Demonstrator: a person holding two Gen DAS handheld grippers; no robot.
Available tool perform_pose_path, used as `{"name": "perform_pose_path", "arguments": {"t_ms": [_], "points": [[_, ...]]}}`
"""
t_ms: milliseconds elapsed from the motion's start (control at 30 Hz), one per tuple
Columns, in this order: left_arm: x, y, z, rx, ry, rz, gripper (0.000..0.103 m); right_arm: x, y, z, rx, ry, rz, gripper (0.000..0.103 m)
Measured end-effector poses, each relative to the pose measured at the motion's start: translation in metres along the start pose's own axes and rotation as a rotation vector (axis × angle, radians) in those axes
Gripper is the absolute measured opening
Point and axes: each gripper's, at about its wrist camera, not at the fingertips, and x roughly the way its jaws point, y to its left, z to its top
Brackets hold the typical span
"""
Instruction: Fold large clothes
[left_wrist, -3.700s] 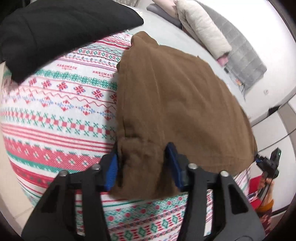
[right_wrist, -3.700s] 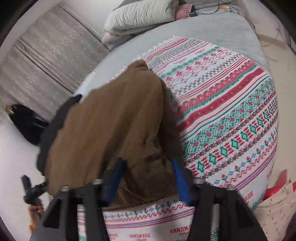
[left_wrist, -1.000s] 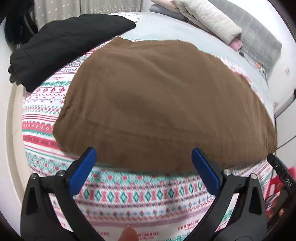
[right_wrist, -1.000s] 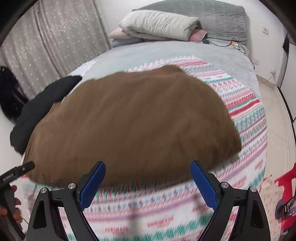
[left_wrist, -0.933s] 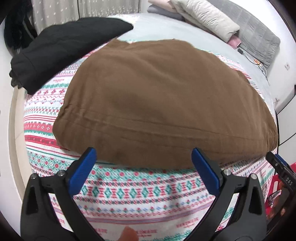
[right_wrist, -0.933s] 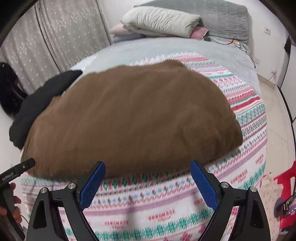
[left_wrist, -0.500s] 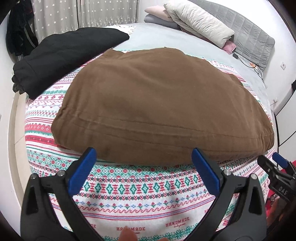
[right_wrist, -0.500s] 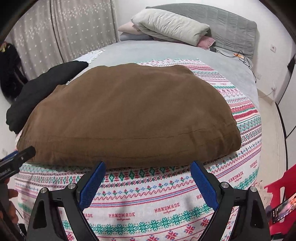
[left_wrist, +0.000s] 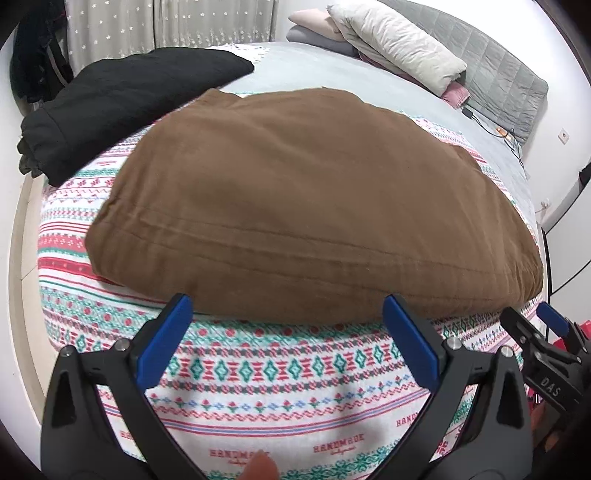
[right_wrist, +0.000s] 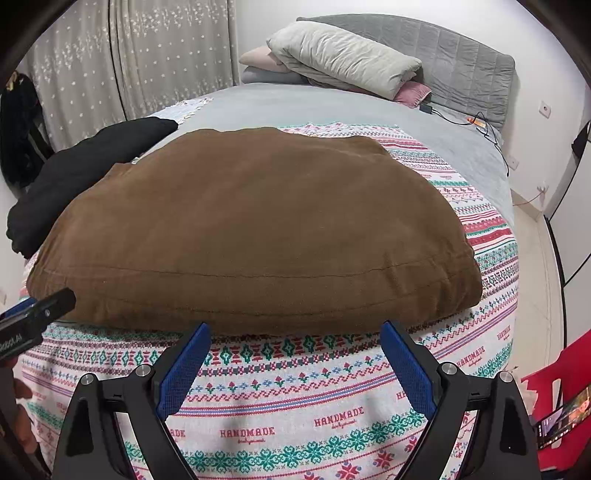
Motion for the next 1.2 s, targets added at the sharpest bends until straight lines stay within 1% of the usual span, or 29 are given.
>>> {"name": "perform_pose_path", "arguments": {"t_ms": [233,433,700,833,1200], "points": [[0.005,-0.011,-0.005,0.026,0.014,0.001,0.102,0.005,0.005,-0.001,-0.009,0.012,0.001,0.094],[0.007,-0.018,-0.009,0.038,0.010,0.012,0.102,0.010,0.006,-0.002,-0.008,0.019,0.004,0.094],[0.008,-0.032,-0.016,0.085,-0.001,0.043,0.102,0.018,0.003,-0.005,0.013,0.041,0.029,0.094],[0.008,-0.036,-0.017,0.092,-0.001,0.040,0.102,0.022,0.002,-0.006,0.018,0.055,0.030,0.094],[0.006,-0.039,-0.017,0.101,-0.009,0.047,0.102,0.020,0.000,-0.007,0.015,0.042,0.028,0.094]]}}
